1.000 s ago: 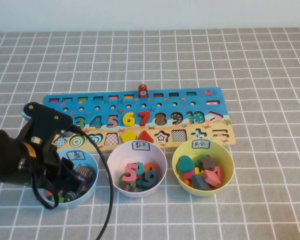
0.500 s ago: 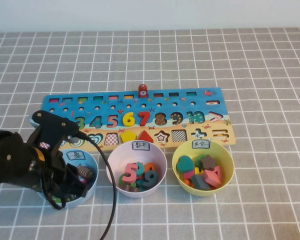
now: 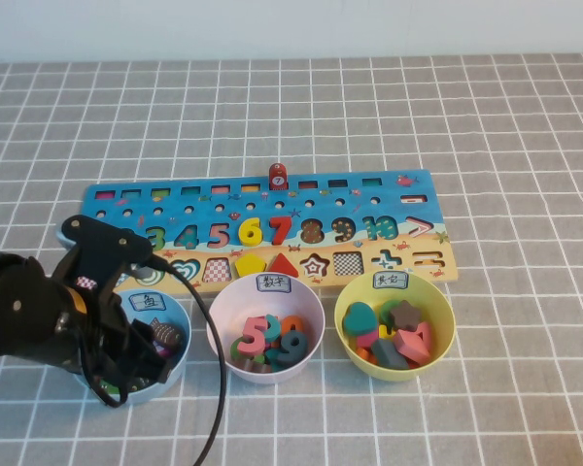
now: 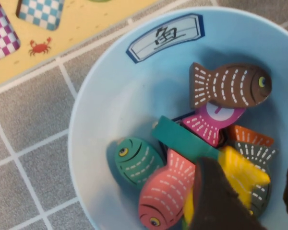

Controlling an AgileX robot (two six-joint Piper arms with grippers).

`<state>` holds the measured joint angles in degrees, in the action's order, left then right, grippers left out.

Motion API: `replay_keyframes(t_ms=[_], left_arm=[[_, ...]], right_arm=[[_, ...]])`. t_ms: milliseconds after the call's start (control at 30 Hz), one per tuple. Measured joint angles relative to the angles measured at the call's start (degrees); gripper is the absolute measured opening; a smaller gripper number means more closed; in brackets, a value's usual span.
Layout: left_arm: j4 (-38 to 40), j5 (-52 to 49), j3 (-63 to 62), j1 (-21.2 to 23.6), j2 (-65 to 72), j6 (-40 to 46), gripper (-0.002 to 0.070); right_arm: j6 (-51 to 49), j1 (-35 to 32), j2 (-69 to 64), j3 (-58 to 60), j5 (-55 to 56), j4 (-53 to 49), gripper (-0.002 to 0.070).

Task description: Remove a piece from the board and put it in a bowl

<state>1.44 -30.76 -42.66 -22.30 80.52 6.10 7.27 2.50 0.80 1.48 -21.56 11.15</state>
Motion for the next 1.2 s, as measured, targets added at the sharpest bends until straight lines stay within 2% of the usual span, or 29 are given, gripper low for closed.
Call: replay_keyframes(t_ms=[167,300,367,467,600,667,800,967,1200], left_arm=[[0.0,0.1,0.0,0.0,0.0,-0.9,0.033],[0.0,1.1,0.0,0.0,-1.8,-1.1,0.0412],[0.0,1.3,0.0,0.0,-4.6,-1.2,0.0421],[-0.1,1.3,0.1,0.0,-10.1,-1.2,0.0355],[-0.1,-1.5,0.1,0.0,-18.5,-1.2,0.0106],[0.1,-2.4,0.9,0.0,-23.3,-1.2,0.0048],[0.6,-1.1,4.5,0.0,-34.1,-1.2,0.0013],[1.9,3.9,10.7,0.0,-48.8,-1.4,0.0006],[2.5,6.7,18.7,0.0,-62.5,-3.9,0.0005]], right_arm=[[0.0,0.0,0.0,0.0,0.0,0.0,-0.0018],[0.0,0.0,0.0,0.0,0.0,0.0,-0.0018],[0.0,0.0,0.0,0.0,0.0,0.0,-0.0018],[0.0,0.0,0.0,0.0,0.0,0.0,-0.0018],[0.0,0.0,0.0,0.0,0.0,0.0,-0.0018],[0.0,0.0,0.0,0.0,0.0,0.0,-0.0018],[0.0,0.0,0.0,0.0,0.0,0.0,-0.0018],[0.0,0.0,0.0,0.0,0.0,0.0,-0.0018],[0.0,0.0,0.0,0.0,0.0,0.0,-0.0018]])
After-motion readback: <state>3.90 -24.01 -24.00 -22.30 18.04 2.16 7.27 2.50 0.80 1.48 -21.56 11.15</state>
